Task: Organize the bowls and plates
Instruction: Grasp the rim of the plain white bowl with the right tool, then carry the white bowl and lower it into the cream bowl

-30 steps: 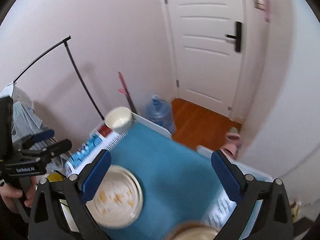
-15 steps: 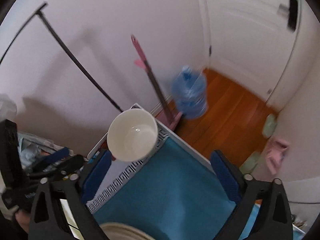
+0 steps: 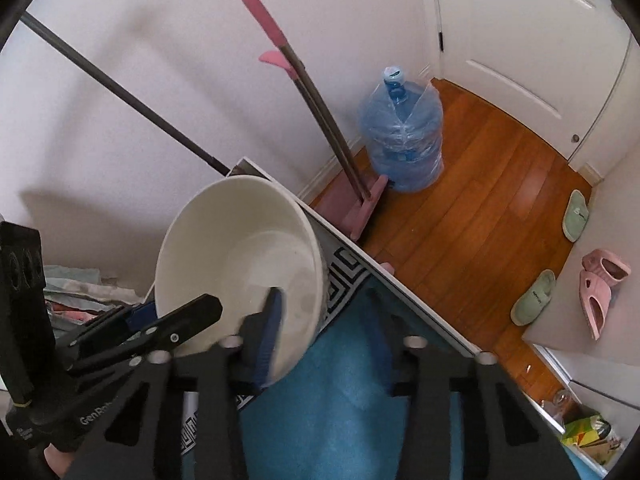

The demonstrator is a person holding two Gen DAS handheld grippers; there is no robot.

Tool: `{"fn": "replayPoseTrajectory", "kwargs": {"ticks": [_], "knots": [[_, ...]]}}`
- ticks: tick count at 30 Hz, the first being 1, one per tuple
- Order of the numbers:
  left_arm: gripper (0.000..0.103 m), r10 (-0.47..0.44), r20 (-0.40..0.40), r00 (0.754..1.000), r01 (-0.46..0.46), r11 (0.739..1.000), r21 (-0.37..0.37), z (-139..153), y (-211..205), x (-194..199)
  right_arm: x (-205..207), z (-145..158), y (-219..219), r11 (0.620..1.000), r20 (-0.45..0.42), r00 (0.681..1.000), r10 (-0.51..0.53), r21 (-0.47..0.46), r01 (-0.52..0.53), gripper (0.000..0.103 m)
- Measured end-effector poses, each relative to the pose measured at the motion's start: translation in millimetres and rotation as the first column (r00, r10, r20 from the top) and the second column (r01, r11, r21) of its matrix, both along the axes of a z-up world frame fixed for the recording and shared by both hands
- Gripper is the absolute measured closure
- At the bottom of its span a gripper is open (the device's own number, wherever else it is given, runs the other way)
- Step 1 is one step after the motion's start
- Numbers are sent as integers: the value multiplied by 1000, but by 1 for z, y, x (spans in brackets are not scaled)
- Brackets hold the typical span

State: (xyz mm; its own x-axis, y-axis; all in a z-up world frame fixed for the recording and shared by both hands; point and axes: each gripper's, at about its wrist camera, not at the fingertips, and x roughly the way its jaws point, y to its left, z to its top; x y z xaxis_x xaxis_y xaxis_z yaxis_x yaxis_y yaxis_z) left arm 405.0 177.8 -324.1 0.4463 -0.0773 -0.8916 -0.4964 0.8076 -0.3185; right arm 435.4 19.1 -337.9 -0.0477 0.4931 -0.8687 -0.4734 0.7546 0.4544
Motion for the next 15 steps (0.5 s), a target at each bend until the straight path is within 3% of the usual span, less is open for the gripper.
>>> {"fn": "replayPoseTrajectory", "kwargs": {"ticks": [4,15], "knots": [[79,-9,-5,1000,9,1000,16,1,-2,3,1,-4,1,999,-17,1000,-12,31,12,86],[80,-43,-9,999,44,996,80,19,-14,2,-12,16,-2,999,40,999,-25,29,24,86]]}}
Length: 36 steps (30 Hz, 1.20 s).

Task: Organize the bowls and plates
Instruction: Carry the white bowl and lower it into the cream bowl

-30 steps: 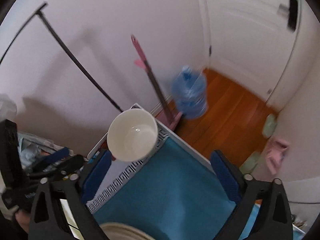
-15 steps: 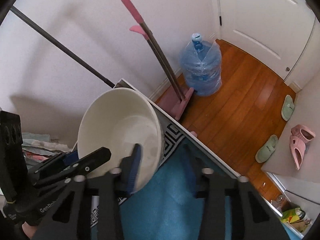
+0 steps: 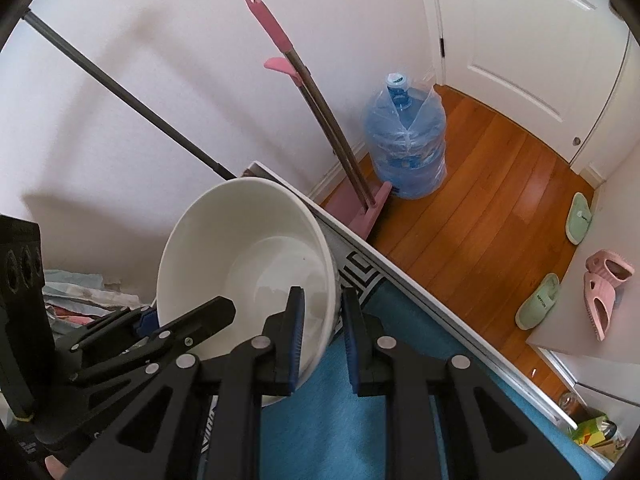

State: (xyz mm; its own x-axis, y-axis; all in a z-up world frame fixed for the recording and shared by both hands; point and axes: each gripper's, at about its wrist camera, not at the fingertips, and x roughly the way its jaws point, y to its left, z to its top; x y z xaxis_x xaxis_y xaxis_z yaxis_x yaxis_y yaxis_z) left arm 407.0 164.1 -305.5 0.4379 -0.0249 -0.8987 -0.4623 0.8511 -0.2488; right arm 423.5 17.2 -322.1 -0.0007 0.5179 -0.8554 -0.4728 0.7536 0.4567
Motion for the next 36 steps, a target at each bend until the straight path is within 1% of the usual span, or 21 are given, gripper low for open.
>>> {"fn": "replayPoseTrajectory", "kwargs": {"ticks": [1,6,10,13,16,19,21,25,29,32,36], "knots": [[80,-6,7,1000,6,1000,6,5,-3,-1,-1,3,-2,1000,6,1000,-5,4,5,86],[79,-34,56,998,33,999,10,38,-21,-13,-13,37,-28,998,50,997,-51,44,49,86],[79,-67,94,993,64,997,36,72,-48,-29,-31,69,-53,995,90,993,-82,60,77,86],[79,-94,115,989,90,995,43,99,-78,-44,-50,96,-80,992,119,986,-116,68,109,86],[79,-135,141,981,129,990,51,121,-113,-61,-75,122,-116,986,146,976,-160,73,150,86],[79,-176,163,971,168,984,62,136,-149,-77,-99,139,-150,980,167,966,-197,69,188,86],[79,-210,174,962,201,977,68,146,-180,-88,-119,151,-180,973,176,957,-230,68,222,86],[79,-268,194,944,261,963,62,156,-232,-113,-154,166,-229,958,196,938,-286,59,280,86],[79,-317,202,927,312,948,60,159,-281,-138,-194,177,-276,942,210,918,-335,47,333,86],[79,-349,197,916,347,937,46,155,-316,-156,-222,180,-307,929,212,906,-367,31,369,86],[79,-413,166,896,414,910,29,145,-359,-175,-256,176,-342,905,201,886,-417,3,425,86]]}}
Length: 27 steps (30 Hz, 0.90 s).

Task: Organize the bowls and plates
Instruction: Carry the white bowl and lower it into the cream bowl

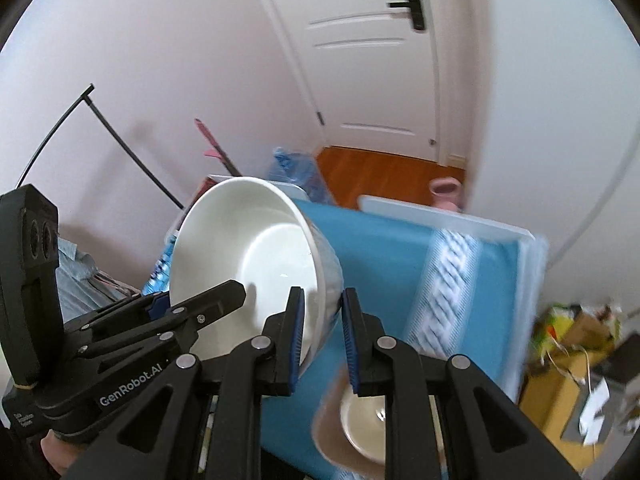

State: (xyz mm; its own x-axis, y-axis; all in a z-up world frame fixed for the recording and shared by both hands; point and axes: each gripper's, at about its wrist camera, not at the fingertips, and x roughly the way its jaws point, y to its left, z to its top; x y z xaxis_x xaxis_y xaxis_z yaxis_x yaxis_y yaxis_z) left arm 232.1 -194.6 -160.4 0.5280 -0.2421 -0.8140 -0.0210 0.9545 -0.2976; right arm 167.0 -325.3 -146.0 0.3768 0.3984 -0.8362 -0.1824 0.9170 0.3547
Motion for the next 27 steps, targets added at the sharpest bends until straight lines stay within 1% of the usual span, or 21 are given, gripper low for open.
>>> {"fn": "replayPoseTrajectory", "kwargs": {"ticks": [5,9,17,19,23,27], "knots": [[79,-111,-45,993,112,994,19,-14,-44,-14,-32,-14,-37,996,-44,995,-93,-1,93,86],[79,-167,-84,982,170,985,29,-27,-66,-16,-48,-29,-54,988,-82,985,-152,-16,151,86],[79,-243,-160,957,260,961,96,-63,-83,-11,-64,-69,-68,977,-148,966,-214,-24,213,86],[79,-261,-178,949,285,950,130,-72,-86,-10,-66,-78,-67,976,-159,963,-219,-26,218,86],[79,-283,-203,937,320,930,180,-84,-93,-8,-69,-96,-68,972,-183,955,-235,-22,235,86],[79,-298,-215,930,343,914,215,-90,-96,-6,-68,-103,-65,972,-184,955,-233,-42,230,86]]}}
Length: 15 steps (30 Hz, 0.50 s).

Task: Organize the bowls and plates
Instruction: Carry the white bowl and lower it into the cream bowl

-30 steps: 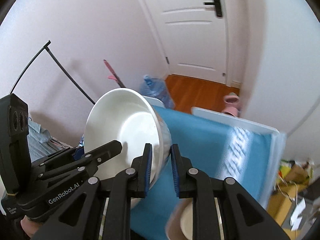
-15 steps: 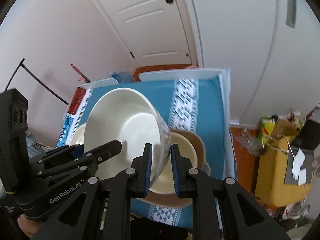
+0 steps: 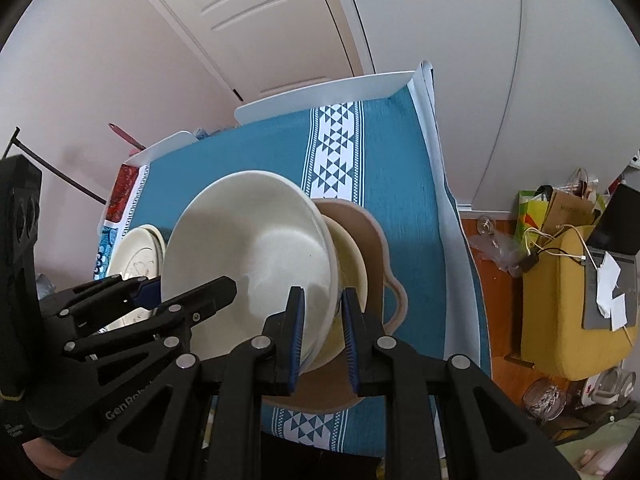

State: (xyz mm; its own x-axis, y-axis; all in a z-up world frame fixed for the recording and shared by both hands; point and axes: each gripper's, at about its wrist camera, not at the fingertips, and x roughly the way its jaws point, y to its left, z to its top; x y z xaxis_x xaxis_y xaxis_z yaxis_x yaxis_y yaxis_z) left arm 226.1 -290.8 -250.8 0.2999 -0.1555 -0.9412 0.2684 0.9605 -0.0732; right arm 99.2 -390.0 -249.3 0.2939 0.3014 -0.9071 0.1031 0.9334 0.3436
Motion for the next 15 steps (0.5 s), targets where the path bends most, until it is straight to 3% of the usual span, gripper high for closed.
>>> {"fn": "replayPoseTrajectory", "kwargs": {"ticks": [15], "knots": [[79,-29,12,1000,28,996,84,-16,-8,7,3,-8,1,998,-17,1000,18,-58,-19,86]]}}
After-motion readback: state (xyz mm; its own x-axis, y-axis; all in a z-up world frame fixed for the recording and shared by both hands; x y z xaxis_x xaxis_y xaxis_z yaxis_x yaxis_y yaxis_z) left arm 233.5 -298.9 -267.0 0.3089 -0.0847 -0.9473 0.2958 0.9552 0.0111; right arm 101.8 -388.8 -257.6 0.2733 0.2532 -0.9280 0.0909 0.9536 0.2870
